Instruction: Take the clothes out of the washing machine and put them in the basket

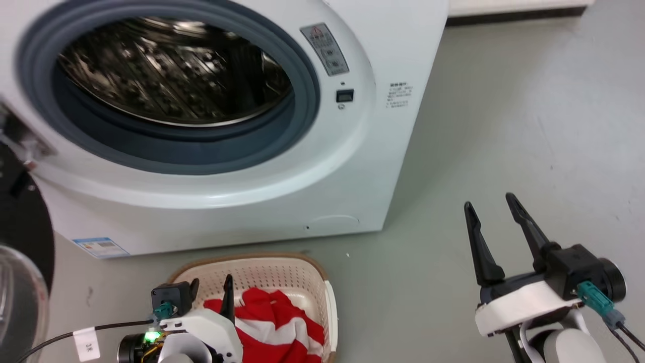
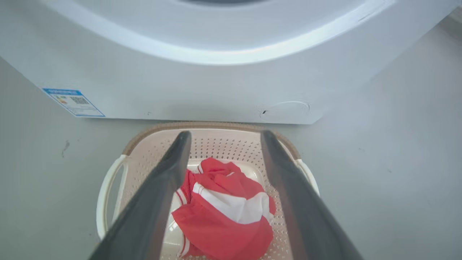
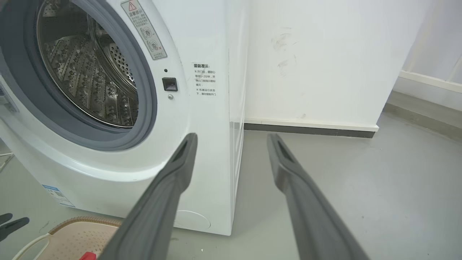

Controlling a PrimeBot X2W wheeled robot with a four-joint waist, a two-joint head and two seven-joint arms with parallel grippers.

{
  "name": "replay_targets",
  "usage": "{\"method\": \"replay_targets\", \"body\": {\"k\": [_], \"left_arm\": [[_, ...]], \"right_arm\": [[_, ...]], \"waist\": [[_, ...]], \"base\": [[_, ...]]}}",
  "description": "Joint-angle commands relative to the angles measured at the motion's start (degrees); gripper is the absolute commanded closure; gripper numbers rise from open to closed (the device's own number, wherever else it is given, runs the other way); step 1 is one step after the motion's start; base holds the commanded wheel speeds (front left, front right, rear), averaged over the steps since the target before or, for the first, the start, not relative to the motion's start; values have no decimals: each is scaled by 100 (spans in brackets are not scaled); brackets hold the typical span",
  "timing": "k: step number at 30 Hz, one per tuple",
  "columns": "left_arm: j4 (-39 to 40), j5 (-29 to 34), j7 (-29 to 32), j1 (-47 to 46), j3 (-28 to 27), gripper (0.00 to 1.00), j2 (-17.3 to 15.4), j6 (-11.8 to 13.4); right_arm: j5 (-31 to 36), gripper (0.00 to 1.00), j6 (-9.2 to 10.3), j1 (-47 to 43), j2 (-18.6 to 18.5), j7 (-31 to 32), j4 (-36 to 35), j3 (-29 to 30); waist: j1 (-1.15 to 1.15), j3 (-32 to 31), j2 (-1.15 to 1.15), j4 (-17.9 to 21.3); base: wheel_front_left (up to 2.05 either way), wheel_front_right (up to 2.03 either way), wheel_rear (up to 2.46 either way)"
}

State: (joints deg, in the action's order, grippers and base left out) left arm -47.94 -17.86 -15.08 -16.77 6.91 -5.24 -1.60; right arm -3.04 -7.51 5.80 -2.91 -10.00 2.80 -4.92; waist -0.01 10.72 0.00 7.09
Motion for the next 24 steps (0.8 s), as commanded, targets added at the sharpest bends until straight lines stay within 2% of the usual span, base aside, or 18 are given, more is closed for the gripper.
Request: {"method": "replay_targets", "body": {"k": [1,14,24], "left_arm": [[213,89,-13,150,-53,0,-27,-6],[2763,886,-13,986,-227,0,-14,-26],[3609,1198,-12,1488,-215,0,-185,100]], "right_arm": [[42,0,5,-141,6,55,-37,32],[96,0,4,-807,6,299,-291,330],[168,0,4,-1059,6,367,-348,604]], "waist": [[1,-434,0,-274],[1,-1176,0,-610],[1,-1448,0,-646]], "base": [[0,0,0],[0,0,0],[0,0,0]]}}
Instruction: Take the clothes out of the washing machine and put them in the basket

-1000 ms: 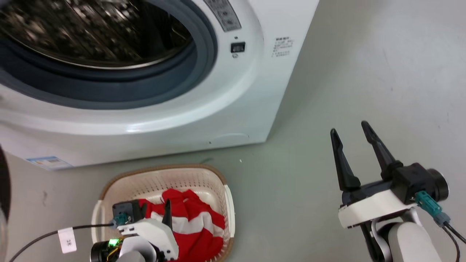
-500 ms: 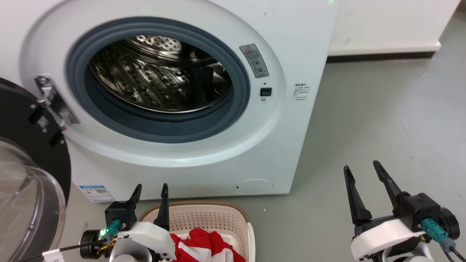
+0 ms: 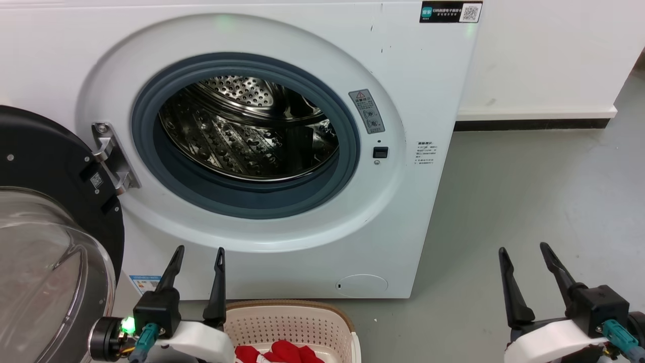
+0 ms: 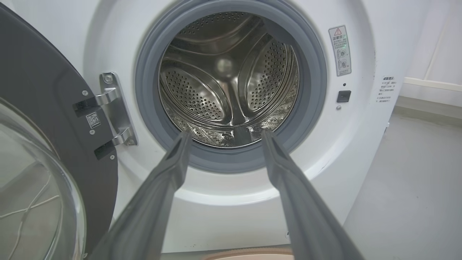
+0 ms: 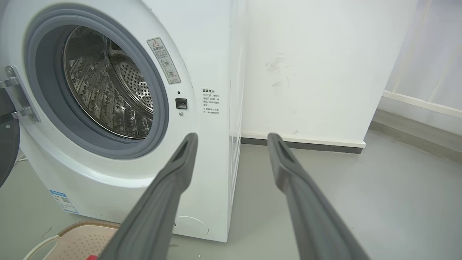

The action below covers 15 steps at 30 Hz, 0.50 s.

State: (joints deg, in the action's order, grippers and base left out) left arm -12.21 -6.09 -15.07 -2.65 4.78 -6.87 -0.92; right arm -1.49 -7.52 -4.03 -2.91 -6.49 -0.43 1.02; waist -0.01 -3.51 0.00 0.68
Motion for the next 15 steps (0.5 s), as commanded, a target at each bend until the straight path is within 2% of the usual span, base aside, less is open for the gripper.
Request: {"method": "replay_targets", "body": {"k": [1,15], "left_arm": [[94,34,-4,123,1,0,-51,37],[649,8,315,417,36,0,-214,117]], "right_arm": [[25,0,5,-111,6,25,-29,28],[-7,0,5,-290,6,46,-57,62]], "waist": [[1,-44,0,-8],[1,-100,0,-4]], "base": [[0,0,0],[0,0,0]]}}
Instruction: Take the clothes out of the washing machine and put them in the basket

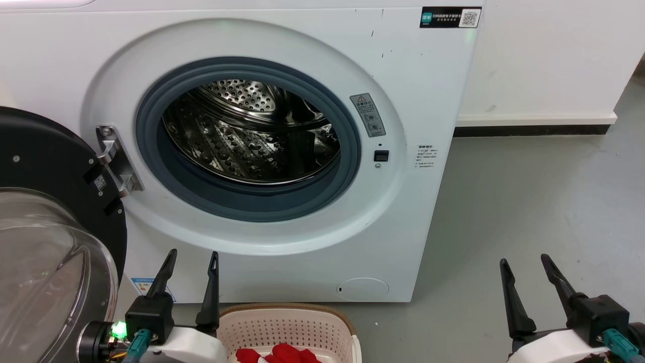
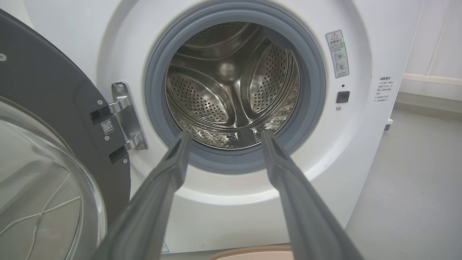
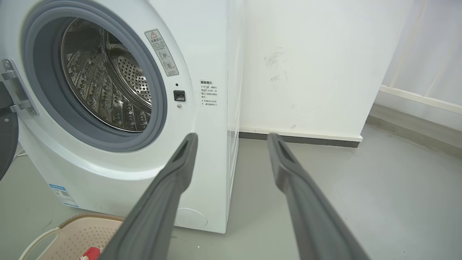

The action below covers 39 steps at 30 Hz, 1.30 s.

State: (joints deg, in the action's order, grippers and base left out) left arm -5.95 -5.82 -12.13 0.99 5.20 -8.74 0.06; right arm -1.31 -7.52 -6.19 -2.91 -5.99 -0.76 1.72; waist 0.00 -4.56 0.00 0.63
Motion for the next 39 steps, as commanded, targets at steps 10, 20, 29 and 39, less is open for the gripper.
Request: {"method": "replay_targets", "body": {"k": [10,20,29,39], "left_arm": [[153,-144,126,109,-20,0,-51,54],[68,-257,184,84,-32,100,-4,34],[-68,-1318,430,-49,-204,100,69,-63],[-141,-2353,606,-132,-317,100,138,-161]], "right_arm": [[-44,0,5,-85,6,-35,-2,-20],[-81,100,0,-8,2,-23,85,-44],[-1281,100,0,151,-31,111,244,-15],[-2413,100,1,319,-59,240,420,17]], "waist": [[0,46,0,-8],[0,53,0,-21],[0,84,0,-25],[0,118,0,-28]], "base": [[0,0,0],[0,0,0],[0,0,0],[0,0,0]]}}
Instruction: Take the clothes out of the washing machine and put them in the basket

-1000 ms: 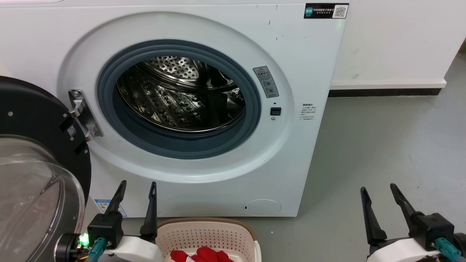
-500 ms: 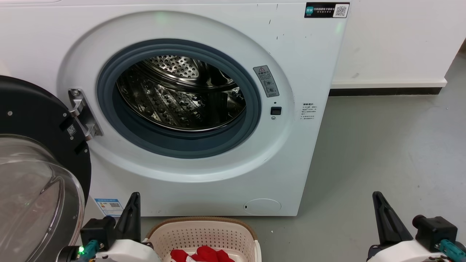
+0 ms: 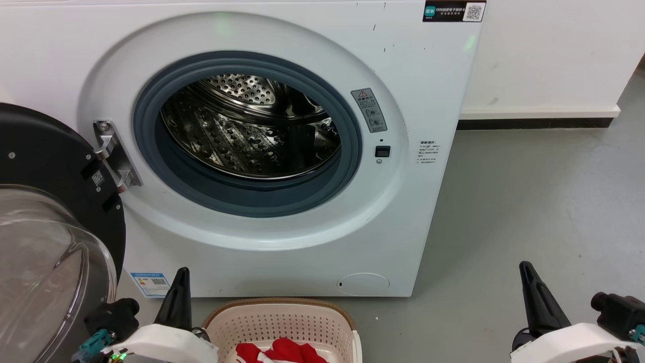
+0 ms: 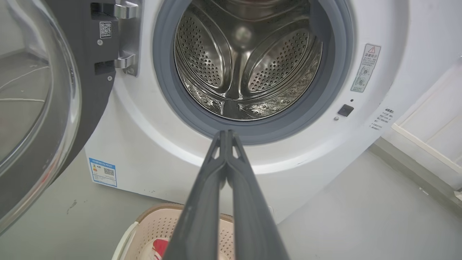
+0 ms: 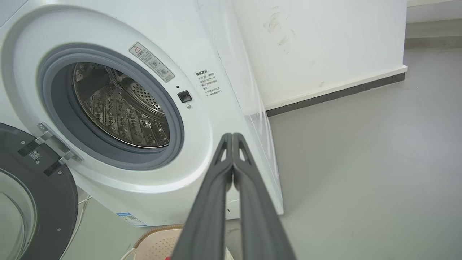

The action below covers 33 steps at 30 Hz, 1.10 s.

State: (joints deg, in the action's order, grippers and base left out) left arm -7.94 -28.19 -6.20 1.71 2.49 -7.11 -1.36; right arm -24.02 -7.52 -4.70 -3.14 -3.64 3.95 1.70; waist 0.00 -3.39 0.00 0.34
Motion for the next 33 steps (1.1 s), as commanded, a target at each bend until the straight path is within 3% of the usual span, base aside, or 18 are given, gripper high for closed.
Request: {"method": "replay_targets", "body": {"k": [1,33], "left_arm": [[49,-213,33,-214,-57,100,-18,-30],[-216,-2794,552,-478,-413,100,163,-280]], "right_arm": [[-247,100,1,185,-38,18,-34,23],[-3050,100,2,584,-72,373,393,142]], "waist": [[0,4,0,0],[0,112,0,-11]], "base": [[0,0,0],[0,0,0]]}}
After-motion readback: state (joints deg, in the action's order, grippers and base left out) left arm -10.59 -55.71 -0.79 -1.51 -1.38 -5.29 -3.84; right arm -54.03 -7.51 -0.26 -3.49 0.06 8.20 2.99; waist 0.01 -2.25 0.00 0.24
